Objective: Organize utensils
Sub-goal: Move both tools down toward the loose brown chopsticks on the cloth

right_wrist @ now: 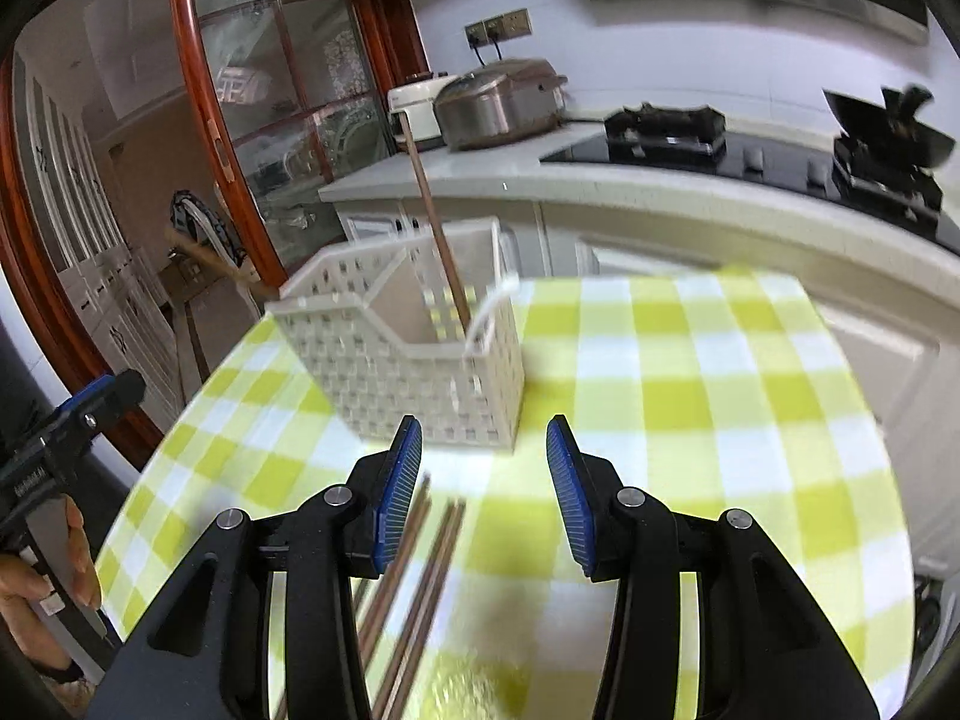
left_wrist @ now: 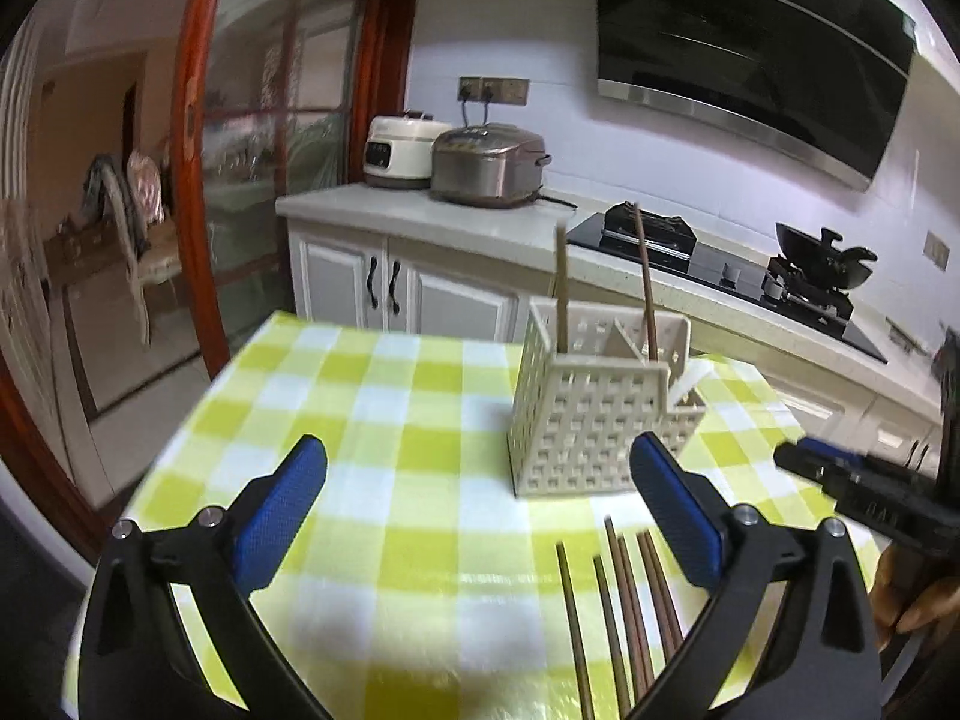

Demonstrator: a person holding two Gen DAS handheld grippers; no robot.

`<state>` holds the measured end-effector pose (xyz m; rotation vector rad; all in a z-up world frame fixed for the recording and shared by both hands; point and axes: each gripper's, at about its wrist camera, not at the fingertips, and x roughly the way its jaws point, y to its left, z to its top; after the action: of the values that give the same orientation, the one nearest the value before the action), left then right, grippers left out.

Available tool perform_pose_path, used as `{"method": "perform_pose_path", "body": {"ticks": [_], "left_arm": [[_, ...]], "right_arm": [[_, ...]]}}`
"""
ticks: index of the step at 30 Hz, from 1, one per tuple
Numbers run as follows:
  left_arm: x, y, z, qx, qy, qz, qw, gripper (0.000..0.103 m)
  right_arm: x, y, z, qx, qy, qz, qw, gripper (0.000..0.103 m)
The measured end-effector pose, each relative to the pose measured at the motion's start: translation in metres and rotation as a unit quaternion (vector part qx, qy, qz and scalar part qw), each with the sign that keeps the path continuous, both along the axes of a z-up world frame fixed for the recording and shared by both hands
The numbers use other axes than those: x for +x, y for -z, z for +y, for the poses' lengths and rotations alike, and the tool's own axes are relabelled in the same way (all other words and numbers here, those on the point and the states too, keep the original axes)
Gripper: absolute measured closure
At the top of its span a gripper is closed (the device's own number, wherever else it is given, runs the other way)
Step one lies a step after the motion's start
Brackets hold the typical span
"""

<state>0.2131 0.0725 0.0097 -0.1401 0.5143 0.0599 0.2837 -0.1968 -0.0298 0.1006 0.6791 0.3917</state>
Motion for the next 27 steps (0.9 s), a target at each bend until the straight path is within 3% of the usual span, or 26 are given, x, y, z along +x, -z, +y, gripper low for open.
{"method": "perform_pose_path", "body": {"ticks": [15,23,27], "left_arm": [[-0.045,0.073,-0.024,0.016,0.006,0.043,0.9990,0.005],[-0.043,0.086,-0.031,0.037,0.008,0.051,0.9980,0.005],[-0.043,0.095,-0.030,0.049,0.007,0.058,0.9971,0.005]], "right_arm": [[-0.044,0.074,0.012,-0.030,-0.009,0.053,0.998,0.060],[-0.046,0.086,0.027,-0.045,-0.010,0.062,0.997,0.061],[-0.044,0.089,0.033,-0.053,-0.005,0.065,0.996,0.068]]}}
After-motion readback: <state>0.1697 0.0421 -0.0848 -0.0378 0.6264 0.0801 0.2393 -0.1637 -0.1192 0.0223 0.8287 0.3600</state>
